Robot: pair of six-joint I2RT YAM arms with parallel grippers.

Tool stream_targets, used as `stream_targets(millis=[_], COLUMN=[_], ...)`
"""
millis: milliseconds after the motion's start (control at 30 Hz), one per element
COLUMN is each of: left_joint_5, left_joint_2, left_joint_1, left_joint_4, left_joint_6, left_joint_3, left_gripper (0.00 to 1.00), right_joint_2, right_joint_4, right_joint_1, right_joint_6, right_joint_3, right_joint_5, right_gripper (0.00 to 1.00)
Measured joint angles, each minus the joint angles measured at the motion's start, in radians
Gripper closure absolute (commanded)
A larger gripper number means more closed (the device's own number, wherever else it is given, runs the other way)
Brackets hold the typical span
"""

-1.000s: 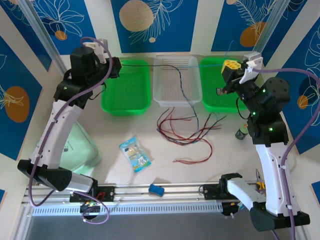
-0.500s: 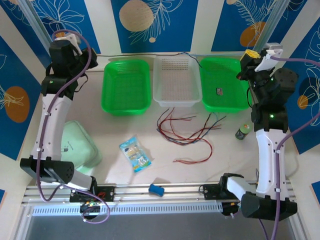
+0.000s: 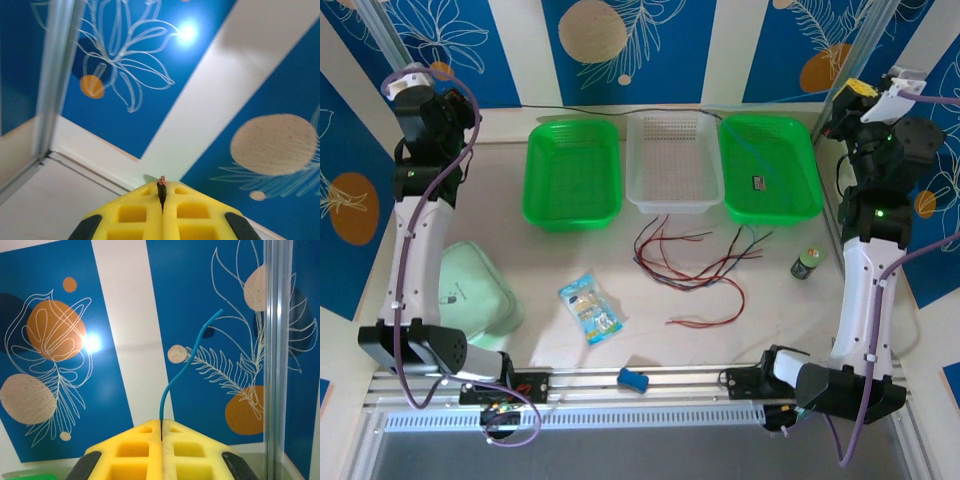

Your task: Untangle the cables

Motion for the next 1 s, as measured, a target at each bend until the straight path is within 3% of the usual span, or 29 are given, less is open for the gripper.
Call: stream_targets(millis=[433,833,1000], left_joint_5=[-0.036,0.229,0.306], left_joint_2=[-0.018,0.089,0.181], left_joint_1=[0.077,0.049,0.005], left_joint_4=[0.032,0.084,0.094], left_joint_6=[-0.051,-0.143,-0.148], left_joint_3=[0.027,0.129,0.253], left_gripper=[1.0,1.0,1.0], right_joint_2=[0.006,0.118,0.165], right_joint_4=[-0.002,-0.027,-0.045], right_joint_1=[-0.076,0.005,0.082], right_joint_6=[0.035,0.071,0.069], right_joint_3=[0.043,0.216,0.328], right_joint_5=[-0.005,-0.15,-0.177], right_gripper=[1.0,1.0,1.0])
